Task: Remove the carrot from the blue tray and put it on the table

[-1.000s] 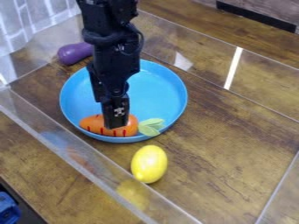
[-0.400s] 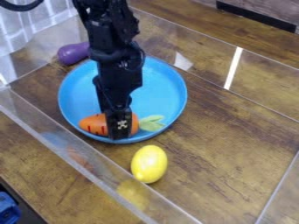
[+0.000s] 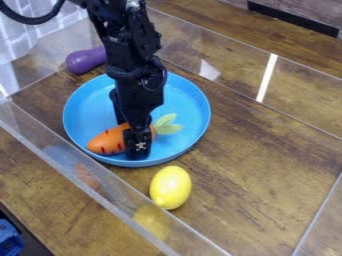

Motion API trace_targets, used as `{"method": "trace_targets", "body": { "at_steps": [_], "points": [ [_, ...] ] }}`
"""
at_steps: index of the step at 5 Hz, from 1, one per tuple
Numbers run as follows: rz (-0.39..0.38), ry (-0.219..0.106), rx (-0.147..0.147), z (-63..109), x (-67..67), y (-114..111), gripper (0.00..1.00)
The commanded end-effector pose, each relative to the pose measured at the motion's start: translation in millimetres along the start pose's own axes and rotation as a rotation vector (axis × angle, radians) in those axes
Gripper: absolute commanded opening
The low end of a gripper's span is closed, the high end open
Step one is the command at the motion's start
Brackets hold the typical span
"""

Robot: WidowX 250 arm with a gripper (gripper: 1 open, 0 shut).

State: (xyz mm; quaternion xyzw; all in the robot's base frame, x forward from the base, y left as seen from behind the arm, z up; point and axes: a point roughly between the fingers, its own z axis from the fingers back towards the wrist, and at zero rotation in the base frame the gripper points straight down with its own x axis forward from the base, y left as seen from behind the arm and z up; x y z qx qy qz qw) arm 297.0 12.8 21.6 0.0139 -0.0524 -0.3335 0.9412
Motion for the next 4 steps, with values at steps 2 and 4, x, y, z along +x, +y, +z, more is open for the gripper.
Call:
{"method": "trace_targets", "body": {
  "at_steps": [2, 4],
  "points": [
    [-0.01, -0.018, 0.013, -2.4, 3.4, 6.4, 1.0],
    [-0.017, -0.03, 0.018, -6.5, 5.7, 8.5, 1.0]
  ]
}}
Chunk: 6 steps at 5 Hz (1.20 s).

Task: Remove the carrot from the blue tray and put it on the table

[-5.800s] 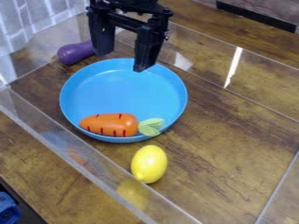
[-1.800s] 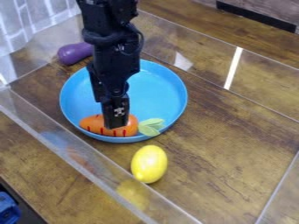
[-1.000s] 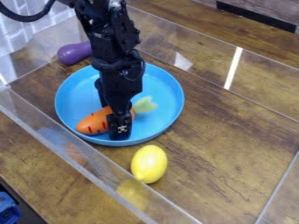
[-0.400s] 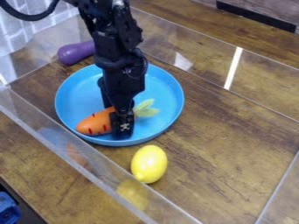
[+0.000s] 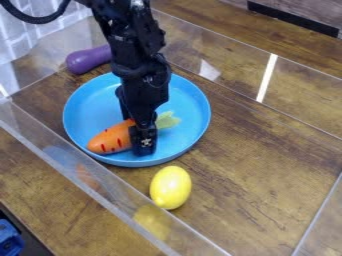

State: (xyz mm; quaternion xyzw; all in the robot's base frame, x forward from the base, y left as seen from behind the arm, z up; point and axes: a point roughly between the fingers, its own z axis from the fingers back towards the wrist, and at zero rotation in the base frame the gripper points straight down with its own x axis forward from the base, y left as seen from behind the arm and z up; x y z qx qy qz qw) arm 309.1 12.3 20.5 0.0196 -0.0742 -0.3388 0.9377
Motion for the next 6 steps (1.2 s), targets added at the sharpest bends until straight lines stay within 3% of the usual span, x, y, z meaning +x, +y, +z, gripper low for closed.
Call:
{"method": "trace_targets", "body": {
  "at_steps": [1, 6],
  "points": [
    [-0.004, 0.003, -0.008, -5.7, -3.9, 1.0, 1.0],
    [0.007, -0.016, -0.022, -12.3, -5.5, -2.9, 1.0]
  ]
}}
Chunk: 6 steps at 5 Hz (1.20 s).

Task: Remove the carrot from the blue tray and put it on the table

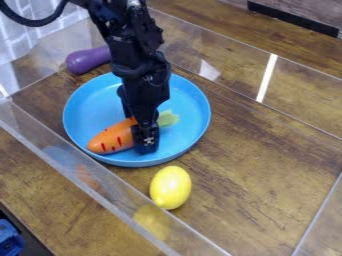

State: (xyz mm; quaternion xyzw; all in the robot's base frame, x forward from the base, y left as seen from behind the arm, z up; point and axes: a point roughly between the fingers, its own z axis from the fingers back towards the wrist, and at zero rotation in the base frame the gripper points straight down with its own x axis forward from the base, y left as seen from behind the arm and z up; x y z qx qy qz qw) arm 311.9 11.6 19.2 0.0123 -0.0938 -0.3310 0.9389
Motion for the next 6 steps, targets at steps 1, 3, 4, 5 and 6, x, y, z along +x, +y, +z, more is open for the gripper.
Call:
{"method": "trace_targets", "body": {
  "at_steps": [1, 3, 4, 5, 6],
  "points": [
    [-0.008, 0.023, -0.027, -10.5, -8.7, -4.9, 1.0],
    [-0.006, 0.022, -0.034, -10.6, -9.5, -6.8, 1.0],
    [-0.005, 0.022, -0.038, -10.7, -9.8, -7.7, 1.0],
    [-0.004, 0.022, -0.042, -10.3, -10.1, -8.7, 1.0],
    [-0.007, 0.027, -0.045, -10.7, -9.7, -8.1, 0.0]
  ]
}}
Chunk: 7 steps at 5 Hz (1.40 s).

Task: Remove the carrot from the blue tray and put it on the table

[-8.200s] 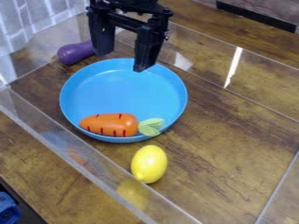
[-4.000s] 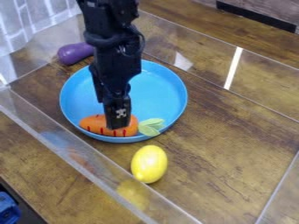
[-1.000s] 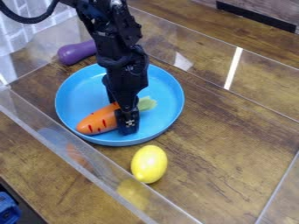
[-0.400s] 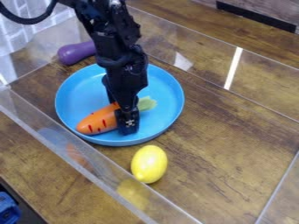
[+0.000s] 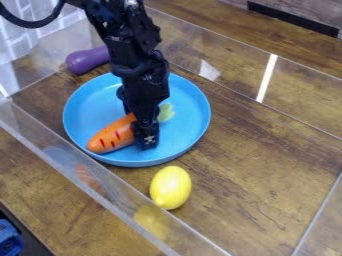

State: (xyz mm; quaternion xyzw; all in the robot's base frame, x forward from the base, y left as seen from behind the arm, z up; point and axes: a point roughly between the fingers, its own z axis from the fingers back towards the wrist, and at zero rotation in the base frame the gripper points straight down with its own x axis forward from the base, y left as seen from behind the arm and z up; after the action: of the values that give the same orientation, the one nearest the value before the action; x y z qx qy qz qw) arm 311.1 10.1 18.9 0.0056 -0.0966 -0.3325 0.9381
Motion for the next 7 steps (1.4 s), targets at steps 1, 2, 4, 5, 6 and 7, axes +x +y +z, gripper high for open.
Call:
{"method": "trace_targets", "body": {
  "at_steps": [1, 2, 4, 5, 6, 7],
  "points": [
    [-0.011, 0.043, -0.03, -7.1, -9.1, -6, 0.0],
    [-0.019, 0.051, -0.022, 0.2, -7.1, -6, 0.0],
    [-0.037, 0.068, -0.007, 13.1, -3.1, -6, 0.0],
    [-0.045, 0.077, 0.0, 19.1, -1.2, -6, 0.0],
    [-0.051, 0.082, 0.004, 23.3, 0.2, -6, 0.0],
    [-0.058, 0.087, 0.012, 28.1, 2.0, -6, 0.0]
  ]
}}
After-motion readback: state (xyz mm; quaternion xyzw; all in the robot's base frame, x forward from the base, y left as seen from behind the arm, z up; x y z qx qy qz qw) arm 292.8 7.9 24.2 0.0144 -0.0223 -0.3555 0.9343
